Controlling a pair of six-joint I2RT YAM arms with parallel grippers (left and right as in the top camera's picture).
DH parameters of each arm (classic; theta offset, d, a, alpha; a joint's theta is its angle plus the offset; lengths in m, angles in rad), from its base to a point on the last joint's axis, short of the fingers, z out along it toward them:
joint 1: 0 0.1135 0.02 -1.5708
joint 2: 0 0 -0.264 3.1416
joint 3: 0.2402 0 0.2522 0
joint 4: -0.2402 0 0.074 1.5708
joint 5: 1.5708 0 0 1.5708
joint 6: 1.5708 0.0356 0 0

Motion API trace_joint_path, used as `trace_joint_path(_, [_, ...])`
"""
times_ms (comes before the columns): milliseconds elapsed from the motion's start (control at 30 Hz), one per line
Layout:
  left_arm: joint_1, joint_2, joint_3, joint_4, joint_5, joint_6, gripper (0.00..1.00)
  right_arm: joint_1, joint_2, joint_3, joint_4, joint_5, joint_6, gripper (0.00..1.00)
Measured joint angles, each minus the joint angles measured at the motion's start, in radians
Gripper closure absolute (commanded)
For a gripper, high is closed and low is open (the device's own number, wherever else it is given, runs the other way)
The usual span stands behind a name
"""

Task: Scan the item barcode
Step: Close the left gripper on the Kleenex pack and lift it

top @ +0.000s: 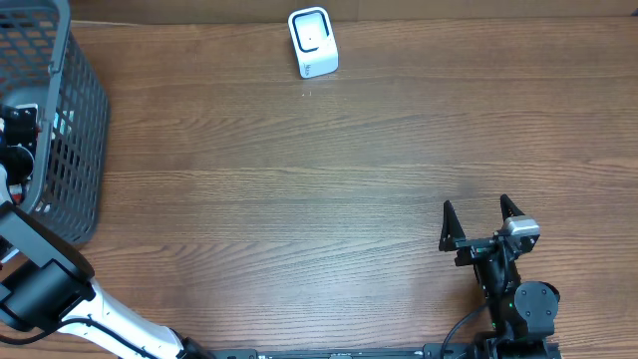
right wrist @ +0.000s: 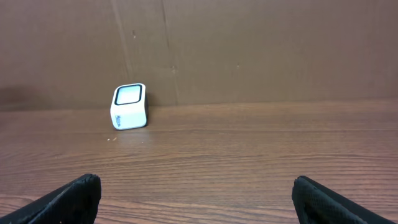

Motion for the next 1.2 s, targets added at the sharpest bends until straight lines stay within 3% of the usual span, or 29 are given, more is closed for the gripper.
trace_joint_path(233, [0.000, 0.000, 0.016, -0.013, -0.001, -0.061, 0.70, 0.000, 0.000, 0.000, 0.000, 0.000, 0.000, 0.00])
trace_joint_path(467, [0.000, -0.031, 0.058, -0.012, -0.001, -0.128, 0.69, 0.000, 0.000, 0.000, 0.000, 0.000, 0.000, 0.00])
trace_joint_path(1000, [0.000, -0.465, 0.080, 0.104, -0.031, -0.311, 0.67, 0.000, 0.000, 0.000, 0.000, 0.000, 0.000, 0.00])
trace_joint_path(1200, [-0.006, -0.635, 0.085, 0.079, -0.031, -0.419, 0.69, 0.000, 0.000, 0.000, 0.000, 0.000, 0.000, 0.00])
